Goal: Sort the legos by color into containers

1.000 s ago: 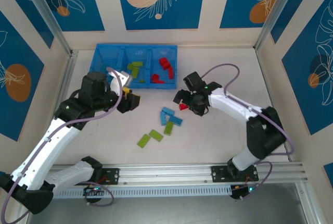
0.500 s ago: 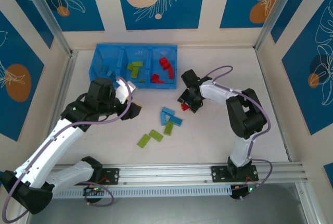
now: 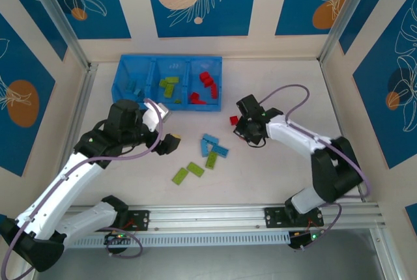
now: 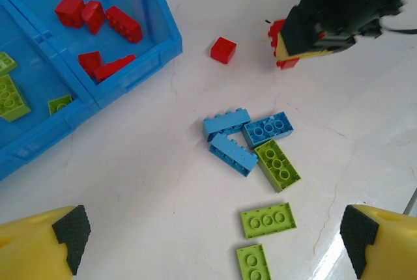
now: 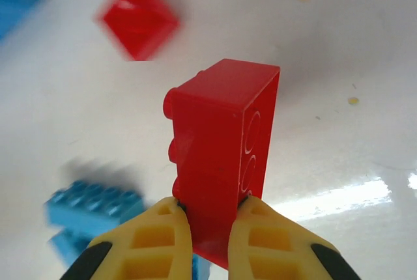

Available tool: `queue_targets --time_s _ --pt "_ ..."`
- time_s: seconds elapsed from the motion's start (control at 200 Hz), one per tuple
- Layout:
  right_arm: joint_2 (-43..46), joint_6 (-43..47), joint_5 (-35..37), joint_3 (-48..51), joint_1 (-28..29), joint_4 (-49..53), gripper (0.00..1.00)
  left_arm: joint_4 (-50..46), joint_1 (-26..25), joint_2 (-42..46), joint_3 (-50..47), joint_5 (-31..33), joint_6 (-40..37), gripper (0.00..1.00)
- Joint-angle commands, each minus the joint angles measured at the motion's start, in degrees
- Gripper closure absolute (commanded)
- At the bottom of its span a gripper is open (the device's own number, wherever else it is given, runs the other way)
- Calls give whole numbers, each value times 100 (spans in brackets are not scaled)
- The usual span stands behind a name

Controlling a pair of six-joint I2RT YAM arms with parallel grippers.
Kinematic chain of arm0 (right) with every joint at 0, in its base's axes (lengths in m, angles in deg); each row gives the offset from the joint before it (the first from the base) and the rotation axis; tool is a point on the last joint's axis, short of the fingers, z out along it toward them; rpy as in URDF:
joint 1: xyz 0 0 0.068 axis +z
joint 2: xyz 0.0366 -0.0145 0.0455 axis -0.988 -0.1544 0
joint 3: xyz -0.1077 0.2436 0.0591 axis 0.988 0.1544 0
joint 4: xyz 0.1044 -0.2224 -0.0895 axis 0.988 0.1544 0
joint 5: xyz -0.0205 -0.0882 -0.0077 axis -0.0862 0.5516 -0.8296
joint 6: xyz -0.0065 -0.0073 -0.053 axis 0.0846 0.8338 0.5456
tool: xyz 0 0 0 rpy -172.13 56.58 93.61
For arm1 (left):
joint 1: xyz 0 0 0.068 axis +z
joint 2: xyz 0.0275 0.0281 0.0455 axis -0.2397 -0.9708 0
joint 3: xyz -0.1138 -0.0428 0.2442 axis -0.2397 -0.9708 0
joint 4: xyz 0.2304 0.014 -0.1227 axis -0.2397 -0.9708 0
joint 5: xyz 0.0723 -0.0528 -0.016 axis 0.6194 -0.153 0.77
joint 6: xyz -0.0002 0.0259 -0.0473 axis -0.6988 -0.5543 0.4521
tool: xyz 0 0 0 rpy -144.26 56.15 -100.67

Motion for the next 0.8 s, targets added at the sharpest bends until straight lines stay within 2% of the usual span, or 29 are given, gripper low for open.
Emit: queue_targets --time_s 0.0,0.115,0.195,0.345,0.46,0.64,0.705,0.795 --pt "640 1183 627 -319 577 -261 92 135 -47 78 -84 104 -65 0" --pt "793 2680 162 -506 1225 -1366 91 194 -49 142 -124 274 -37 0" --pt "415 3210 6 -973 1367 -1657 91 244 -51 237 -170 402 -27 0" --pt "-1193 3803 356 -2738 1283 -878 91 319 -54 368 -250 591 -44 0" --pt "-2519 3757 721 -4206 1029 -172 92 311 -48 359 -268 710 -65 0" --pt "-4188 3684 294 -6191 477 612 90 329 -48 343 -310 890 -66 0" --pt "-4593 3739 86 -6875 363 907 85 319 -53 318 -312 944 -66 0" --pt "-4945 3731 -209 -7642 266 1310 70 315 -50 251 -309 1011 -44 0"
